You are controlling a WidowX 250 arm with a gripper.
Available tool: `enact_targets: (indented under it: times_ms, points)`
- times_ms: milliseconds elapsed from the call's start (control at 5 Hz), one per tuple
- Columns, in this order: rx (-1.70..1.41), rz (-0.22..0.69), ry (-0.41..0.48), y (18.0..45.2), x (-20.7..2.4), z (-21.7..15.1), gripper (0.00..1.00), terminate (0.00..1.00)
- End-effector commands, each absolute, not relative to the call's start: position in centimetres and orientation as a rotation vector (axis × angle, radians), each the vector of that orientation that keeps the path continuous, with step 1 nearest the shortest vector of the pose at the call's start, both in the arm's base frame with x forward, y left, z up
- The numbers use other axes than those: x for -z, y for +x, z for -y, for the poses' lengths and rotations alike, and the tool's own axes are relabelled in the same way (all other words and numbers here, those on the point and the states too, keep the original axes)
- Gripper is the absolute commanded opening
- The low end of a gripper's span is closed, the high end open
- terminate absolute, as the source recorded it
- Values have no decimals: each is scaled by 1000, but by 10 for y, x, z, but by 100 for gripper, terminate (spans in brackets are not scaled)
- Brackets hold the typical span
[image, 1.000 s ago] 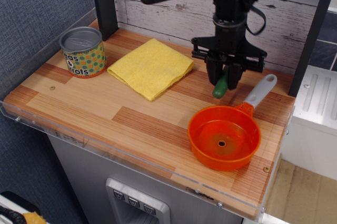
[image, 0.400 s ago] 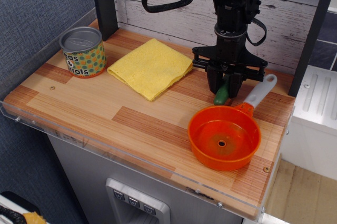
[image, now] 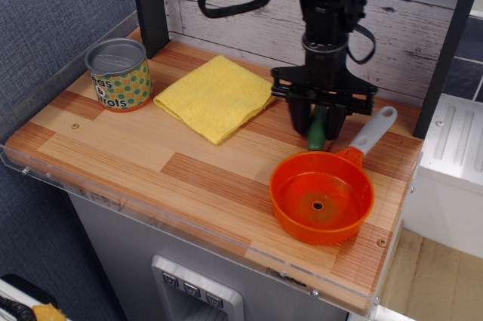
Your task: Place the jalapeno in between the cloth and the red container.
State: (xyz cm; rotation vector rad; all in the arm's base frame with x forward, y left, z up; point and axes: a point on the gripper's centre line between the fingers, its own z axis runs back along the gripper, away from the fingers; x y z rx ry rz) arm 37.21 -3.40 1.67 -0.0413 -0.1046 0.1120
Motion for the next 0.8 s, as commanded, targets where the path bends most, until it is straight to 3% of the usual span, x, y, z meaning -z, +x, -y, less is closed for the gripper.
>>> enact_targets:
  times_ms: [0, 600]
  points:
    - [-132, 163, -49, 374, -43, 20, 100, 0]
    - [-188, 196, -35, 374, -72, 13, 100, 0]
